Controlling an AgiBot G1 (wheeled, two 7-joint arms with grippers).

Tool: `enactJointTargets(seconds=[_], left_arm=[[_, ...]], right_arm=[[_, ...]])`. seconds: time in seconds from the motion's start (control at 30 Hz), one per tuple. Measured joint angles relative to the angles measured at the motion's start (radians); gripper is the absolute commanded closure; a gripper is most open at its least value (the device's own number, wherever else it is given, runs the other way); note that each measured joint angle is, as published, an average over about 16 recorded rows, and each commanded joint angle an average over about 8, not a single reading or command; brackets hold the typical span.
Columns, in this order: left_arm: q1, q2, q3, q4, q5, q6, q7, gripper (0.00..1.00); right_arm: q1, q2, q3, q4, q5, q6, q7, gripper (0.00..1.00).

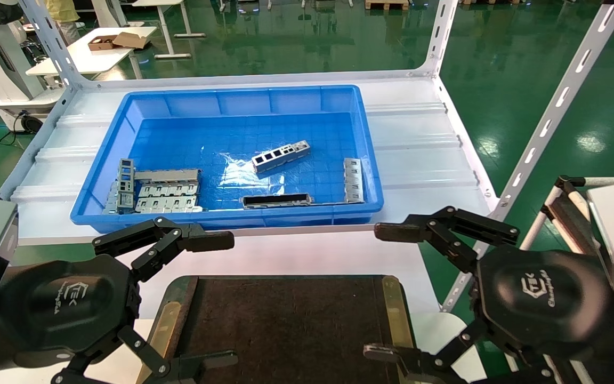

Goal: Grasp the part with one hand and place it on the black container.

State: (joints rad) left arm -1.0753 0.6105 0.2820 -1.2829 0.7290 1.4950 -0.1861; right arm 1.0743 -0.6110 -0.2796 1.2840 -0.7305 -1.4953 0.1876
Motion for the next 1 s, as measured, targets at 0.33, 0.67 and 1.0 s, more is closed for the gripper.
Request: enactJointTargets(seconds=[0.33, 0.67, 1.0], left_arm=[[0.0, 0.0, 0.0, 0.0, 0.0, 0.0, 0.0, 0.0], [0.0, 0.0, 0.0, 0.0, 0.001, 0.0, 0.0, 0.0], [-0.027, 0.016, 0.012, 0.015, 0.036, -0.012, 0.006, 0.0]], right_arm=[[0.0, 0.0, 0.0, 0.0, 0.0, 0.0, 0.0, 0.0], [0.0, 0.0, 0.0, 0.0, 0.0, 0.0, 0.0, 0.0], [0.0, 0.0, 0.0, 0.0, 0.0, 0.0, 0.0, 0.0]])
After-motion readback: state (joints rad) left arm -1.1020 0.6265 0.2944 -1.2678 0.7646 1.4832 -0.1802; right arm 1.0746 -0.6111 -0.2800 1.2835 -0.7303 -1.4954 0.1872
